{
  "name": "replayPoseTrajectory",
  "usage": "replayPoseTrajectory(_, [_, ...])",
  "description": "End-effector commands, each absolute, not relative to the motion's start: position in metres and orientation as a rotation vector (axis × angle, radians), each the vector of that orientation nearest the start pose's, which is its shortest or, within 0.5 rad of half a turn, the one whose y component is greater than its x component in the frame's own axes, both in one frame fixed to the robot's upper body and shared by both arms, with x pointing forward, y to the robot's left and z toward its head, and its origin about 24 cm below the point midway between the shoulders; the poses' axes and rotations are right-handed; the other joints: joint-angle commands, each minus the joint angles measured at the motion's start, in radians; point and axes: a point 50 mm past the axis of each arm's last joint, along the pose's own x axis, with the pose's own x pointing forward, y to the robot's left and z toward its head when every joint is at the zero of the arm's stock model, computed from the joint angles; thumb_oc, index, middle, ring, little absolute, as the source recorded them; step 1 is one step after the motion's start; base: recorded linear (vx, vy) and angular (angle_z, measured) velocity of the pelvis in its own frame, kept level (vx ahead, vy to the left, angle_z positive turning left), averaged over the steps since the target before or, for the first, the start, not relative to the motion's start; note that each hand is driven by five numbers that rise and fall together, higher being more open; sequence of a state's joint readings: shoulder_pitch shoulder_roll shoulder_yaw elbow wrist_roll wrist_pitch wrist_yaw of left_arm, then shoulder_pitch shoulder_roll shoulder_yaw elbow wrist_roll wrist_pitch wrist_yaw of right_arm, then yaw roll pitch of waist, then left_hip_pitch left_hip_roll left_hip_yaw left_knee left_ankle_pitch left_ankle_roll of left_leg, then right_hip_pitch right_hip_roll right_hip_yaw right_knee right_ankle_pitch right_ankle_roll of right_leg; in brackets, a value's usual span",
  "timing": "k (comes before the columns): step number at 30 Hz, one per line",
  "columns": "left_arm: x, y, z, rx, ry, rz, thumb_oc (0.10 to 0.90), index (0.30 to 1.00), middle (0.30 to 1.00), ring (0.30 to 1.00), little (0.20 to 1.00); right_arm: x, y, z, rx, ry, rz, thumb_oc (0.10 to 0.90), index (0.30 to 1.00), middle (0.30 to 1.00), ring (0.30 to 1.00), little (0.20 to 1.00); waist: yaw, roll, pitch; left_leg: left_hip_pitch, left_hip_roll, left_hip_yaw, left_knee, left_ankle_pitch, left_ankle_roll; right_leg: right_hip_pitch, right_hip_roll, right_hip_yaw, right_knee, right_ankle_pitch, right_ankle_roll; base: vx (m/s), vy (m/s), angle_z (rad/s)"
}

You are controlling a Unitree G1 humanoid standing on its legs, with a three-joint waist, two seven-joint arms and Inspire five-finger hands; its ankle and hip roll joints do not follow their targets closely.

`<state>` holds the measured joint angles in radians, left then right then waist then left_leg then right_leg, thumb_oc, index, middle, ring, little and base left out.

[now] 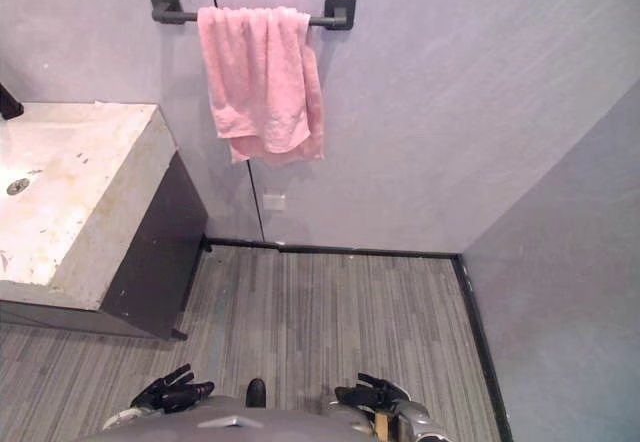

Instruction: Organize the bathroom.

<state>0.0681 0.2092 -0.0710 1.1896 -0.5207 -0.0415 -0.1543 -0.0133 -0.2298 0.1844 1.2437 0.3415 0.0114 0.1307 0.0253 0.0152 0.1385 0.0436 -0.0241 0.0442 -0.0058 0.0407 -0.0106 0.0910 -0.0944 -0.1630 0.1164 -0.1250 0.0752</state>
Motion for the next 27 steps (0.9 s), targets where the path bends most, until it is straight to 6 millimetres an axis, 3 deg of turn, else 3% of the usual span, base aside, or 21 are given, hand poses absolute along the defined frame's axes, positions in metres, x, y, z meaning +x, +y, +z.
replayPoseTrajectory(1, [0.063,0.219,-0.167,-0.301,1.187,0.241,0.8,0.9,0.9,0.9,0.9,0.079,-0.226,-0.165,0.053,1.262,-0.062,0.8,0.9,0.9,0.9,0.9,0.015,-0.025,0.008,0.016,-0.064,0.022,0.069,-0.132,0.029,-0.044,0.007,-0.009,-0.111,0.123,0.038,0.0,0.0,0.0])
replayPoseTrajectory(18, [0.05,0.219,-0.171,-0.363,1.273,0.34,0.8,0.9,0.9,0.9,0.9,0.059,-0.228,-0.169,0.129,1.418,-0.122,0.8,0.9,0.9,0.9,0.9,0.019,-0.028,0.009,0.016,-0.074,0.023,0.078,-0.137,0.036,-0.049,-0.007,-0.007,-0.093,0.123,0.046,0.0,0.017,0.0])
replayPoseTrajectory(19, [0.046,0.221,-0.172,-0.268,1.347,0.285,0.8,0.9,0.9,0.9,0.9,0.057,-0.225,-0.17,0.12,1.453,-0.09,0.8,0.9,0.9,0.9,0.9,0.02,-0.031,0.01,0.015,-0.077,0.02,0.076,-0.135,0.039,-0.056,-0.013,-0.005,-0.079,0.124,0.052,0.04,0.08,0.0])
replayPoseTrajectory(25, [0.048,0.221,-0.171,-0.296,1.362,0.256,0.8,0.9,0.9,0.9,0.9,0.05,-0.229,-0.169,0.1,1.518,-0.073,0.8,0.9,0.9,0.9,0.9,0.018,-0.029,0.026,0.015,-0.082,0.03,0.099,-0.146,0.053,-0.082,-0.046,0.006,-0.019,0.121,0.072,0.04,0.078,-0.02])
replayPoseTrajectory(27, [0.047,0.224,-0.171,-0.305,1.373,0.241,0.8,0.9,0.9,0.9,0.9,0.051,-0.233,-0.168,0.096,1.522,-0.099,0.8,0.9,0.9,0.9,0.9,0.019,-0.034,0.038,0.008,-0.091,0.029,0.129,-0.158,0.057,-0.104,-0.075,0.011,0.011,0.149,0.092,0.05,0.065,-0.06])
